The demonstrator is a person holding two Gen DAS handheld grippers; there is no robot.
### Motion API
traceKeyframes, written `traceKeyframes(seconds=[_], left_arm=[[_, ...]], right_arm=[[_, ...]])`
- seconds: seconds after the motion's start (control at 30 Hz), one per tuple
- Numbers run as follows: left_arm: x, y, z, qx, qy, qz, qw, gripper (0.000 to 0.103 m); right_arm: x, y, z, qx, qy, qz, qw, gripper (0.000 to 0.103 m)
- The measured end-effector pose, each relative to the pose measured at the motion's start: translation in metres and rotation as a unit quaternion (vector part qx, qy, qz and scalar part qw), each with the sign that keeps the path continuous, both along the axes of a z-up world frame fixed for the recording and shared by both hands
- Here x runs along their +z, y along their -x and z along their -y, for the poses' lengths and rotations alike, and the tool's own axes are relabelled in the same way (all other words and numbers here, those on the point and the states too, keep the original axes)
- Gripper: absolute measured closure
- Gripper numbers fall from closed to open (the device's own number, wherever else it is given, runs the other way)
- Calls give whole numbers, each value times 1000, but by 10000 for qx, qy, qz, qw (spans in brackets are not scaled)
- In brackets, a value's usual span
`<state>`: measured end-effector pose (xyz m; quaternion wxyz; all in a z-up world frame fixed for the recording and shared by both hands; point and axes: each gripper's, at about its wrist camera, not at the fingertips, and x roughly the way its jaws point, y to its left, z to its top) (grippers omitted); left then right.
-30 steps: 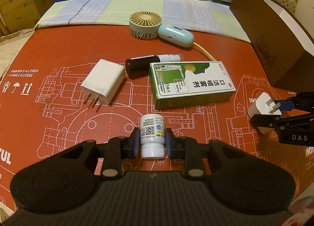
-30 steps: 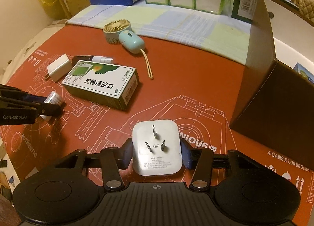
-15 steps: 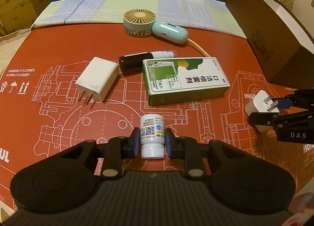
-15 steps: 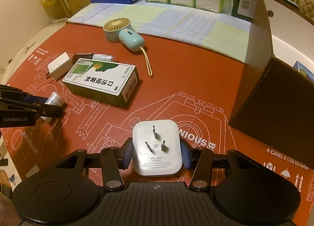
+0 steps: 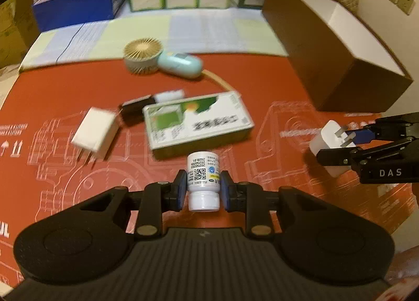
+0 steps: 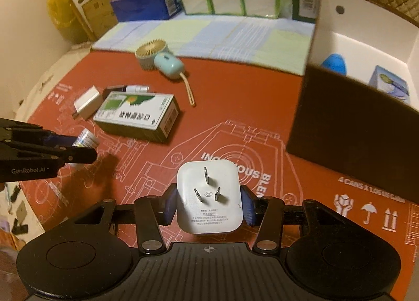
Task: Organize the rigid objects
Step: 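Lower the pill bottle and plug adapter into the brown box and open both grippers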
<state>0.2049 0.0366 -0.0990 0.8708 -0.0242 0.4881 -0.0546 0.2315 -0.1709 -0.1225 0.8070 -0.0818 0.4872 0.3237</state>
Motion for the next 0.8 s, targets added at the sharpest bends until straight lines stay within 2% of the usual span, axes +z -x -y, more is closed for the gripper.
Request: traceKeyframes(seconds=[0.2, 0.43, 0.8], left_arm=[[23, -11, 27, -338, 135, 244, 9990, 81], [52, -36, 69, -821, 382, 591, 9941, 81], [80, -95, 149, -1464, 567, 966, 9829, 81]], right_arm=[[25, 0, 19, -110, -229, 154, 9996, 57], [59, -4, 50, -349, -530, 422, 9971, 57], [105, -50, 122, -1149, -732, 867, 9869, 57]])
